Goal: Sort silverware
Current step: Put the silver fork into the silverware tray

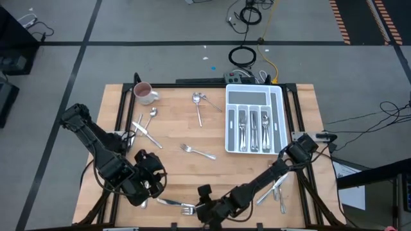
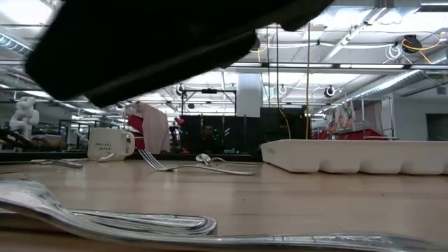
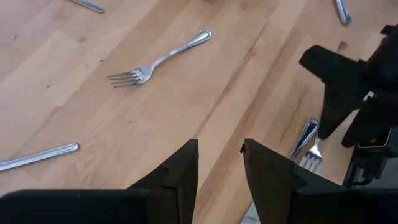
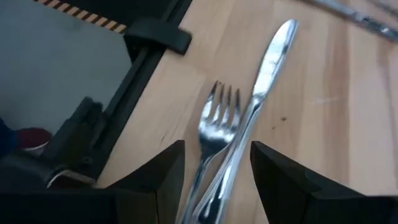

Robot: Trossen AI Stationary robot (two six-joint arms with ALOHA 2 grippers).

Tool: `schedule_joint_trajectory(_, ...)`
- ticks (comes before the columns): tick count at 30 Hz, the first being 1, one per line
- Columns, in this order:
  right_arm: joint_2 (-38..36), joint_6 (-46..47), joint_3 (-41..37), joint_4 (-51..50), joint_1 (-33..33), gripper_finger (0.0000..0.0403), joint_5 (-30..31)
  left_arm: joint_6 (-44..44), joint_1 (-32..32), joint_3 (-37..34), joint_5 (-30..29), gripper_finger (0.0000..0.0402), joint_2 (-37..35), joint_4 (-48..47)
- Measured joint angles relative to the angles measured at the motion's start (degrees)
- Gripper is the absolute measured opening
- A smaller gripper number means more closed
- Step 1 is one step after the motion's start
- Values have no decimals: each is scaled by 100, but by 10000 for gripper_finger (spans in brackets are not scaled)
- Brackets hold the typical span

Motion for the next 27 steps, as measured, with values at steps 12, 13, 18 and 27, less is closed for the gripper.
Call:
schedule_joint_trajectory(12,193,-111,3,346,-55,173,-155,-308,0,0,-81,132,0,-38)
schedule_joint_trajectory(13,193,-107,3,372,-51,173,-155,-346,0,0,-81,132,0,-42)
schedule_joint_trajectory(18,206,105,3,432,-53,173,-155,-558,-12,0,-80,132,0,-37)
schedule_joint_trajectory(27,573,450,17,421,-49,173,-328,-610,-48,0,-79,132,0,-41)
